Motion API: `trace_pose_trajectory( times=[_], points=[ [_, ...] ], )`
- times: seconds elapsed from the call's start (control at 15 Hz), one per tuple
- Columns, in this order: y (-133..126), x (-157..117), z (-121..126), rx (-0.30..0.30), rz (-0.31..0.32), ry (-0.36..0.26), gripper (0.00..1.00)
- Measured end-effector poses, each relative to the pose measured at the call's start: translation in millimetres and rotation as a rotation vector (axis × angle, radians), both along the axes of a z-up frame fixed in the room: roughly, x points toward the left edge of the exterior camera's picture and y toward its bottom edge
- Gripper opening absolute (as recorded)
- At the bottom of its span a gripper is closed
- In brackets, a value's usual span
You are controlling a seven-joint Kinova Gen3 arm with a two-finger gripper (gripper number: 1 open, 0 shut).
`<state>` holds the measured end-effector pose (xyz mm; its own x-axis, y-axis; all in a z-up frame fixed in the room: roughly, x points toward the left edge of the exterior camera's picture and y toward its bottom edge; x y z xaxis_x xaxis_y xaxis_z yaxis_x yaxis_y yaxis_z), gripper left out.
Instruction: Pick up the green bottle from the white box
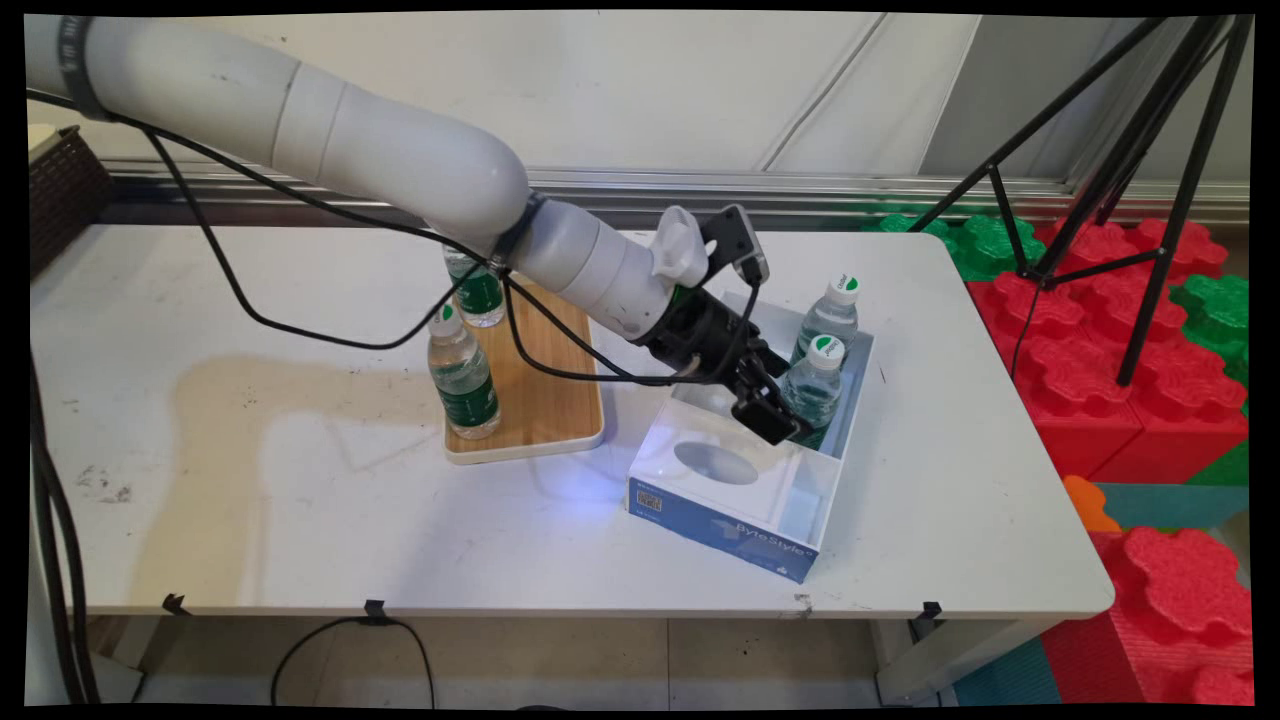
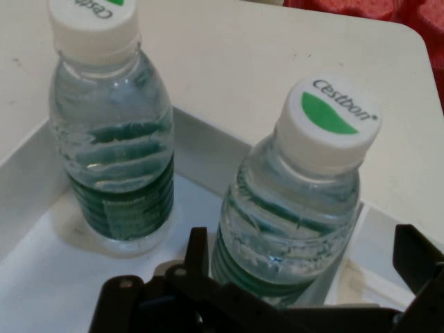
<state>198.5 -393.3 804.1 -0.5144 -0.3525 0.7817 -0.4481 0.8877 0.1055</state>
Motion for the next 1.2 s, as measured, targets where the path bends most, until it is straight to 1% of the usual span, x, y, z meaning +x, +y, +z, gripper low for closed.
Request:
trace_pose_trajectory(
  times=[0.67,1.2],
  points=[
    [-5.3,-6.9,-19.8,-0.012,-0.008,0.027,1.00],
    [-10.8,-13.3,-26.1,-0.041,-0.027,0.040,1.00]
  ],
)
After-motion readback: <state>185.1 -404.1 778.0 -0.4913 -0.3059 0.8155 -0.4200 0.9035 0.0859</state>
